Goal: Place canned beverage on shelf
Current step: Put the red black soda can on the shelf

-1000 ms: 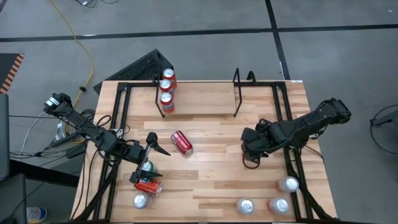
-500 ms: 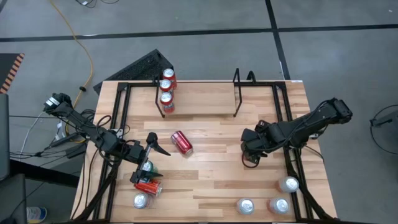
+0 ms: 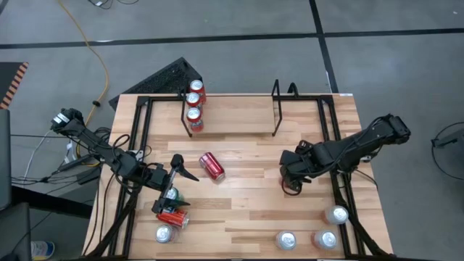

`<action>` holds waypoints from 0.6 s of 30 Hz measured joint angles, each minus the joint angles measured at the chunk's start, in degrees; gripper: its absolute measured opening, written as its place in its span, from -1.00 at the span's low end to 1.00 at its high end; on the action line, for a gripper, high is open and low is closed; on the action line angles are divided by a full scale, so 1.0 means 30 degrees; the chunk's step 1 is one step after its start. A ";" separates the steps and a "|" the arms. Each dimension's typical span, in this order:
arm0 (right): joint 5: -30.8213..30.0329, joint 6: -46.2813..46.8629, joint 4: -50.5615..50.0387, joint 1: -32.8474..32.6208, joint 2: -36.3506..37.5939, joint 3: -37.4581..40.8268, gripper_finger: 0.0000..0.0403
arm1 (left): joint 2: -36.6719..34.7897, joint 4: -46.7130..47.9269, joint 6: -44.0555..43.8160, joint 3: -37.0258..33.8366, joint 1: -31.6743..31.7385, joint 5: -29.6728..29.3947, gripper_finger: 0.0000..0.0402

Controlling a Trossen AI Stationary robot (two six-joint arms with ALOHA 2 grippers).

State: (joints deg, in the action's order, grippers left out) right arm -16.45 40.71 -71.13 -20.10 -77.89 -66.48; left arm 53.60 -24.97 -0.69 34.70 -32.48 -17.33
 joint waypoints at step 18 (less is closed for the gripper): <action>0.0859 -0.0057 0.1700 -0.0124 -0.0007 0.0989 0.91 | 0.0000 0.0370 -0.0014 0.0000 0.0003 -0.0005 0.77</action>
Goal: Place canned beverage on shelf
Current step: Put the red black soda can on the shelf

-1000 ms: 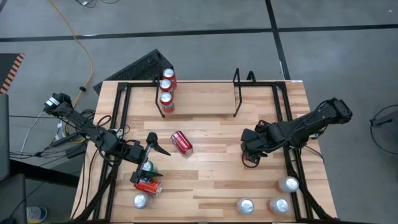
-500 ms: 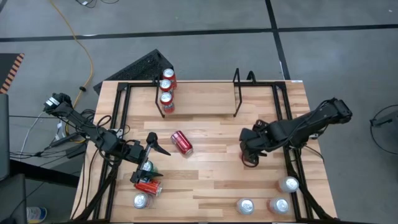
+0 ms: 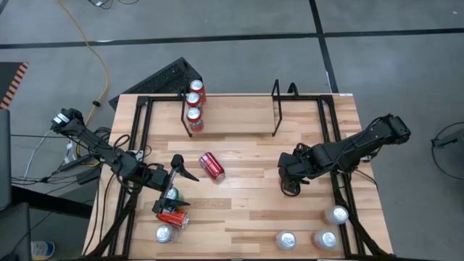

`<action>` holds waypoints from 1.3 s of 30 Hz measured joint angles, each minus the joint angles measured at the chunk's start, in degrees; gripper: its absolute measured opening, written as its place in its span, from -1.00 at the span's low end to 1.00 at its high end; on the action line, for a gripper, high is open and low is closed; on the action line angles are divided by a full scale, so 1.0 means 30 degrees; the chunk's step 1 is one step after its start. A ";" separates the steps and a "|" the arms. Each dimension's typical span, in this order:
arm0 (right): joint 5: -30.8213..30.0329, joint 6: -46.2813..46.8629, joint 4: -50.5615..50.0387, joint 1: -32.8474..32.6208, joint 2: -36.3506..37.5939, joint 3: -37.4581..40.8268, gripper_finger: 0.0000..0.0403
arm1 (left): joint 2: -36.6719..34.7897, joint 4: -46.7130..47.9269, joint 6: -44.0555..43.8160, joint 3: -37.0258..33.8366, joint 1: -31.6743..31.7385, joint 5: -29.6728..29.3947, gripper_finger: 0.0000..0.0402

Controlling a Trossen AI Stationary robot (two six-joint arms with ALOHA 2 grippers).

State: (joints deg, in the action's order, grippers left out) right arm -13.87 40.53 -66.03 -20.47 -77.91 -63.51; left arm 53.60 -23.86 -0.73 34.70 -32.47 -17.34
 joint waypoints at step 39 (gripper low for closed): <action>0.2681 0.0265 0.2358 0.2070 -0.0073 0.0108 0.30 | 0.0000 0.0293 -0.0503 0.0000 -0.0002 0.0002 0.77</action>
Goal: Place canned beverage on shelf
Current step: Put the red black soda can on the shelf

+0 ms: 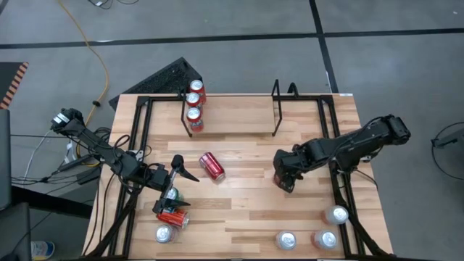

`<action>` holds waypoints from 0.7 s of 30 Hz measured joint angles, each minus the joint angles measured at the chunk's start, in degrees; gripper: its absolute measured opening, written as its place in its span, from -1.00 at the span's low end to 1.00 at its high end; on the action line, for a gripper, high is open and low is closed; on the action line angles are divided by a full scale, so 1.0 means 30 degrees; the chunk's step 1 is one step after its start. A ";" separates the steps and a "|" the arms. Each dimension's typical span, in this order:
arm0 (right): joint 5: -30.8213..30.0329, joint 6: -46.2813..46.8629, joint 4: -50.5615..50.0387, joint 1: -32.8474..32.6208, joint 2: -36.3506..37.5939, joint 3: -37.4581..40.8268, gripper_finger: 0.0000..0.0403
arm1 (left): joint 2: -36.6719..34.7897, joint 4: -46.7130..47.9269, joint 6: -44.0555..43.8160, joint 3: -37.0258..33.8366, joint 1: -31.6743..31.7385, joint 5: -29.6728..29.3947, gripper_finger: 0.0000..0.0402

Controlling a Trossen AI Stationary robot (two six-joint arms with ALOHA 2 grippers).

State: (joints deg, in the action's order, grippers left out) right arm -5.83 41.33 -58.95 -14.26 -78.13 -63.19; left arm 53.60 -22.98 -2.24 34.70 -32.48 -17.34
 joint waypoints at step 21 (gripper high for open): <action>-0.1205 -1.3854 -0.4600 0.6327 -1.0081 -1.8240 0.30 | 0.0000 -0.0153 -0.2651 0.0000 -0.0041 0.0085 0.77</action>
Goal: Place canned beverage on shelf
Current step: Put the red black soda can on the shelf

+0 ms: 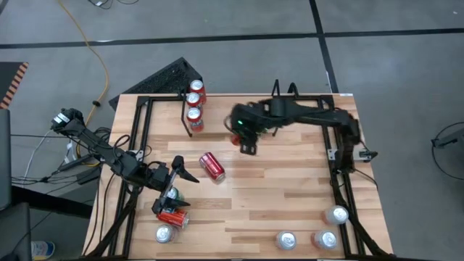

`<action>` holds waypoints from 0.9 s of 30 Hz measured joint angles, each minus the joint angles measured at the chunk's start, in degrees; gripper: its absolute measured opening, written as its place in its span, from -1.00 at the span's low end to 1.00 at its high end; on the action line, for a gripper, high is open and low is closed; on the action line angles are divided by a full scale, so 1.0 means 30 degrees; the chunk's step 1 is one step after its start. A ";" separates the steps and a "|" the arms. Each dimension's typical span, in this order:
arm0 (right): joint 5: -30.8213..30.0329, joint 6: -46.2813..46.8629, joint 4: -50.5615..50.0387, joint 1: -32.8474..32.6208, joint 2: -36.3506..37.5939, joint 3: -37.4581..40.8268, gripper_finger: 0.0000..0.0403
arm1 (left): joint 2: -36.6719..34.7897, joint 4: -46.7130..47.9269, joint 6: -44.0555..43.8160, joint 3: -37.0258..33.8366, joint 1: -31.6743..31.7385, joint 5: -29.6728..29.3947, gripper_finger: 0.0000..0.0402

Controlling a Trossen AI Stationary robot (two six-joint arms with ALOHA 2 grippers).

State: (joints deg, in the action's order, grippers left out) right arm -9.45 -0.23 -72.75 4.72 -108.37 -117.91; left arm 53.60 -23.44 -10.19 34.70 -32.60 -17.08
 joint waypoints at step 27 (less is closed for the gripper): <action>0.2401 -0.4347 0.0040 0.4622 -0.6212 -0.3080 0.42 | -0.2506 0.4682 -0.3358 0.0000 -0.0109 -0.2330 0.77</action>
State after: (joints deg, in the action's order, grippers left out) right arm -2.24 -13.27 -72.63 18.59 -127.01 -127.15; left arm 46.09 -9.40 -20.27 34.70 -32.93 -24.07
